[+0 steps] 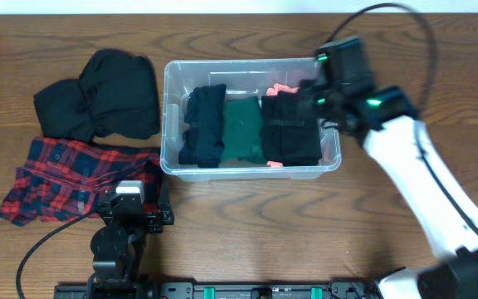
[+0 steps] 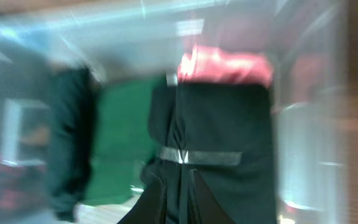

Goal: Pack container
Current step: 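Lay the black garment on top of the pink one in the bin, then reach the left gripper to the red plaid shirt and grasp it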

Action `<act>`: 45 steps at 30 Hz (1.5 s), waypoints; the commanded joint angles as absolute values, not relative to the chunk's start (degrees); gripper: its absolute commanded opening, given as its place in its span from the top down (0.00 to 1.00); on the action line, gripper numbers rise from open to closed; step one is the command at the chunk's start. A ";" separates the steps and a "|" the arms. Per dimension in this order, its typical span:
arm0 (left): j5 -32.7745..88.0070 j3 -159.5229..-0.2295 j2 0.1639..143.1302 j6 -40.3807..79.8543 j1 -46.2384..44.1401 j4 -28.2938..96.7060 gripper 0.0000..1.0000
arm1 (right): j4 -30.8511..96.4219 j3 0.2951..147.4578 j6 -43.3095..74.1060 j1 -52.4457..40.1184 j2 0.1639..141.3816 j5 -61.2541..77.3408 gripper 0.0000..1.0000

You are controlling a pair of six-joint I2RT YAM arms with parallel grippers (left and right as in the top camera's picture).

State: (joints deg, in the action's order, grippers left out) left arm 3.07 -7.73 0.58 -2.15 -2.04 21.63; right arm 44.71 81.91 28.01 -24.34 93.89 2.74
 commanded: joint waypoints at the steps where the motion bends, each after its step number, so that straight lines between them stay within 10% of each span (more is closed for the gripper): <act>1: 3.66 -6.52 0.23 -2.33 -2.17 21.80 0.02 | 44.56 80.38 27.18 -26.30 102.15 -0.67 0.90; 7: 3.66 -6.55 0.23 -2.33 -2.17 21.80 0.02 | 44.77 80.40 27.73 -26.30 112.42 -0.19 0.88; 20: 3.70 -6.55 0.23 -2.31 -2.17 21.69 0.02 | 44.40 81.06 24.40 -22.04 92.31 5.63 0.01; 34: 5.43 -10.61 2.42 6.07 -2.17 23.18 0.02 | 52.73 81.03 24.80 6.00 76.73 5.87 0.01; 45: -5.65 -49.47 34.39 7.27 -2.17 34.33 0.02 | 54.24 80.97 24.80 8.05 76.88 5.85 0.01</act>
